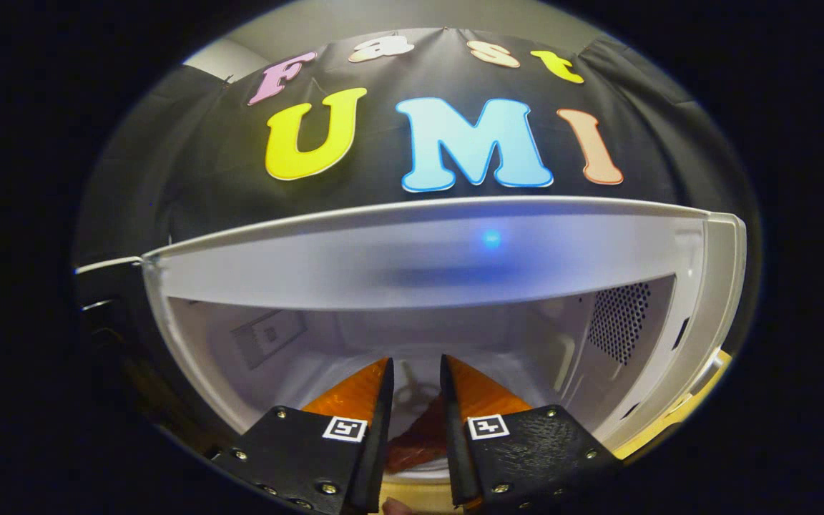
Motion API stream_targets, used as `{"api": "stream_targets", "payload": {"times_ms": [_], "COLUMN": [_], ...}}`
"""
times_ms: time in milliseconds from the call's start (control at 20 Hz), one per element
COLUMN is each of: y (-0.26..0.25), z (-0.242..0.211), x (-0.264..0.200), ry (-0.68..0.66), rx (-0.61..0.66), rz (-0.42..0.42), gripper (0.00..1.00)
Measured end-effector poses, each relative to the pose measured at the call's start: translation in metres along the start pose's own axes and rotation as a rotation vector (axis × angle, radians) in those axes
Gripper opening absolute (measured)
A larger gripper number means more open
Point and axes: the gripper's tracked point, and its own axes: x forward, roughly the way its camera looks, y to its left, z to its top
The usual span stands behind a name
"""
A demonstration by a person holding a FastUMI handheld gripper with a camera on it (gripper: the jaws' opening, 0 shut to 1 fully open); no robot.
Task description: Open the microwave, put the food inside, and close the microwave door.
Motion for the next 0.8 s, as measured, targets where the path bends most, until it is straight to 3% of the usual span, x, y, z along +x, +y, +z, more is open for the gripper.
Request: {"api": "stream_targets", "payload": {"times_ms": [250, 550, 650, 800], "y": [0.052, 0.122, 0.144, 0.177], "z": [0.013, 0.059, 0.067, 0.074], "x": [-0.093, -0.224, -0.264, -0.315], "ry": [0.018, -0.103, -0.122, -0.146], "rx": [-0.053, -0.126, -0.124, -0.136], "rz": [0.171, 0.416, 0.495, 0.597], "gripper": [0.37, 0.37, 0.74, 0.76]}}
